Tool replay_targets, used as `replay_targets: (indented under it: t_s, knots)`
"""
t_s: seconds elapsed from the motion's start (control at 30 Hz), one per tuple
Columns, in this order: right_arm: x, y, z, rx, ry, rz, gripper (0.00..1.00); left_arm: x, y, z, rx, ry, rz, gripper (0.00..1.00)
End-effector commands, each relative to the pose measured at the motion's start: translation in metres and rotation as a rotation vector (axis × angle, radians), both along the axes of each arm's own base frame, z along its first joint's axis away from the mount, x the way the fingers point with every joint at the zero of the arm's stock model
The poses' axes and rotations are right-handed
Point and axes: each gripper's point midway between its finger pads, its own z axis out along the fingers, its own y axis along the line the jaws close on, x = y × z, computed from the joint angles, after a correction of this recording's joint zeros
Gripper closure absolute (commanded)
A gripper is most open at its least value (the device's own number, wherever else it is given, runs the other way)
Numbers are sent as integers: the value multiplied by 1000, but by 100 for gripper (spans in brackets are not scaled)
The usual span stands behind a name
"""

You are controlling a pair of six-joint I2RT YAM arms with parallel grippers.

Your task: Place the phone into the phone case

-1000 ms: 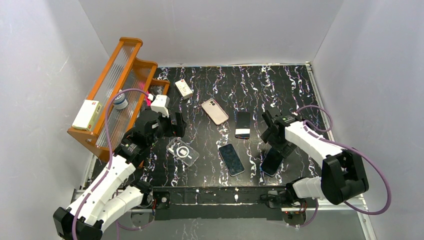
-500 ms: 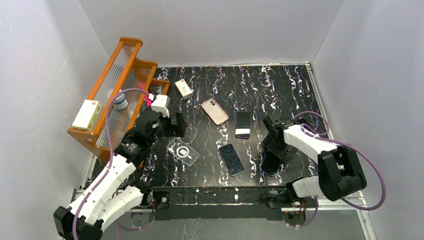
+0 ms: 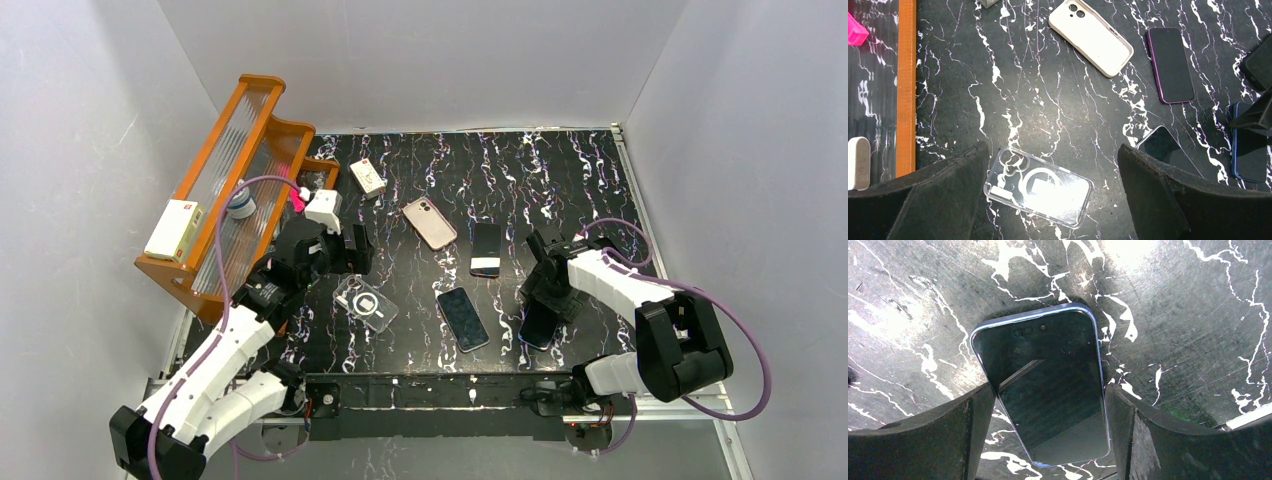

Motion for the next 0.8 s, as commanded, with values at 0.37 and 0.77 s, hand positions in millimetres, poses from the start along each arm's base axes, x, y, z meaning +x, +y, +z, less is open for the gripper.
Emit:
replay_targets:
  t_s: [0.37, 0.77]
  knots:
    - [15, 18, 11, 89, -60, 115, 29, -18, 9, -71, -66, 440, 330, 12]
    - [5, 10, 18, 37, 27, 171, 4, -57, 12, -134, -73, 698, 454, 24]
